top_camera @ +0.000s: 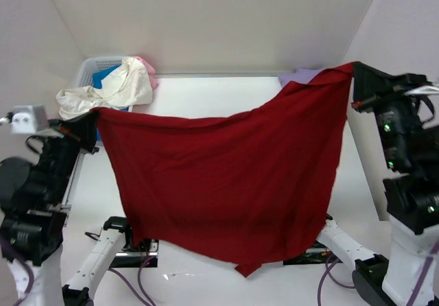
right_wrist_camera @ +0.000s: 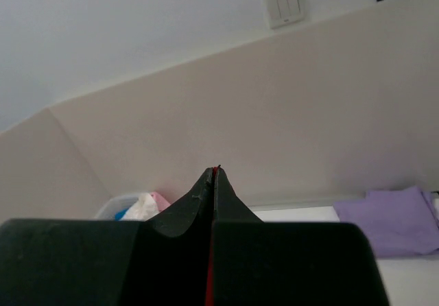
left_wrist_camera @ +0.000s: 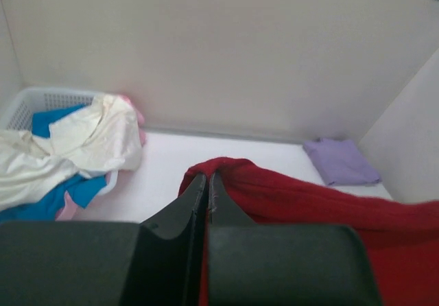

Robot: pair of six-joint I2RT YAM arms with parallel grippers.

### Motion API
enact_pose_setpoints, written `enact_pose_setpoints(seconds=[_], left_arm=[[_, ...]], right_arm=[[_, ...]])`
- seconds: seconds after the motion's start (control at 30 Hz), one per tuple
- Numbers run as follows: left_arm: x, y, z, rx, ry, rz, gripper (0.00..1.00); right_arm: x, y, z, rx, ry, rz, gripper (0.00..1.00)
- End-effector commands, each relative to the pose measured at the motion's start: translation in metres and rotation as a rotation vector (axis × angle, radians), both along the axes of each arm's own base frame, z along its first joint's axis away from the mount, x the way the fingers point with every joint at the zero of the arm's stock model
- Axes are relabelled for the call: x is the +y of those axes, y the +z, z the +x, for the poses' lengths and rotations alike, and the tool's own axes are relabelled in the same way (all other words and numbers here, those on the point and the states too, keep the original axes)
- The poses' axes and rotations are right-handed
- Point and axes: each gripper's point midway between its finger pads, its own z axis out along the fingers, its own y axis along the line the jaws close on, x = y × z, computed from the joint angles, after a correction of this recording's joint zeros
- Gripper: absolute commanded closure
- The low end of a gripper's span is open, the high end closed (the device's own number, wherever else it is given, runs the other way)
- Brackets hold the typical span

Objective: Fold and stack the t-shirts
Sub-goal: Flatten out the tshirt

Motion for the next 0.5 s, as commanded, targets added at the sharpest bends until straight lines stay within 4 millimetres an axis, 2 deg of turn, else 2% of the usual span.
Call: enact_pose_setpoints(seconds=[0.0,0.07,0.1,0.13,0.2,0.23,0.3,0.33,0.37,0.47], left_arm=[[-0.001,-0.015,0.048,0.031,0.016,-0.011,1.0],[-0.004,-0.024,0.06,0.06,0.006,-0.016,1.0],[-0.006,-0.031,0.073,0.078,0.006,-0.014,1.0],[-0.006,-0.033,0.075,0.08,0.006,-0.014,1.0],[-0.003,-0.049,0.093,0.128,0.03,-0.003,1.0],[-0.003,-0.049,0.097,0.126,0.031,-0.003,1.0],[-0.002,-0.056,0.111,0.152,0.044,0.018,1.0],[-0.001,-0.056,0.116,0.153,0.053,0.017,1.0],[-0.001,-0.058,0.125,0.164,0.054,0.027,1.0],[-0.005,-0.064,0.147,0.188,0.043,0.04,1.0]], right_arm=[[-0.001,-0.007,0.036,-0.005,-0.049,-0.027,1.0],[0.003,-0.024,0.052,0.032,-0.049,-0.035,1.0],[0.004,-0.032,0.066,0.045,-0.059,-0.035,1.0],[0.005,-0.043,0.073,0.066,-0.058,-0.04,1.0],[0.008,-0.054,0.091,0.093,-0.063,-0.033,1.0],[0.009,-0.063,0.097,0.108,-0.06,-0.028,1.0],[0.013,-0.068,0.111,0.117,-0.055,-0.012,1.0],[0.013,-0.064,0.111,0.102,-0.055,-0.008,1.0],[0.015,-0.068,0.121,0.115,-0.055,-0.011,1.0],[0.017,-0.056,0.135,0.098,-0.058,-0.016,1.0]])
